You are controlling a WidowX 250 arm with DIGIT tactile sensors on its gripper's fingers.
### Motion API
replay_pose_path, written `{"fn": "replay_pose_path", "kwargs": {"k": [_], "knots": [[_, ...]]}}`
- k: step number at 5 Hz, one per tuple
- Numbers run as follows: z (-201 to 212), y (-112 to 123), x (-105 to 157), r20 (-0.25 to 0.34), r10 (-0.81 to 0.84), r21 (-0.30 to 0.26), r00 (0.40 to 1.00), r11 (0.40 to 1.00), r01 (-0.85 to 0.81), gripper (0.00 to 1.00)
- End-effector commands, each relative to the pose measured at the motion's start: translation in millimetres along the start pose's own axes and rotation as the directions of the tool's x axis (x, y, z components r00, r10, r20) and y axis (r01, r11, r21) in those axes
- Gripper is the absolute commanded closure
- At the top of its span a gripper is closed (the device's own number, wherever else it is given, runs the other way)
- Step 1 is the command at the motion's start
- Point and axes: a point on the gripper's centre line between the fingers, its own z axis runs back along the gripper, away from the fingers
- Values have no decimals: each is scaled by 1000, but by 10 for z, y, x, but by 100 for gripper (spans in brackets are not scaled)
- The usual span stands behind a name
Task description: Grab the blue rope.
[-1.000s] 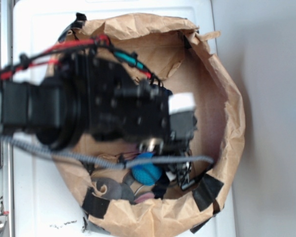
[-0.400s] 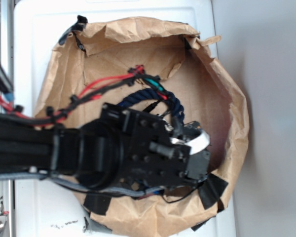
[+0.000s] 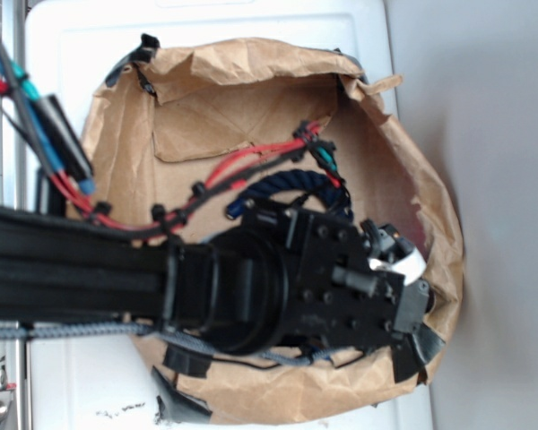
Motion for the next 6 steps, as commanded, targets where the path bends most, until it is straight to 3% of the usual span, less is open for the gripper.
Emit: {"fn": "replay_pose_path", "kwargs": {"k": [1,2,3,4,5,6], "knots": [[114,4,57,57,17,-83,998,996,-12,100],[436,116,135,22,-53,-149,998,987,55,100],[947,362,139,-2,-217,-248,976,946,210,100],[1444,643,220,3,-346,-307,938,893,330,100],[1803,845,241,17,-371,-337,928,872,355,100],[1874,910,228,47,-390,-333,919,862,383,100]]}}
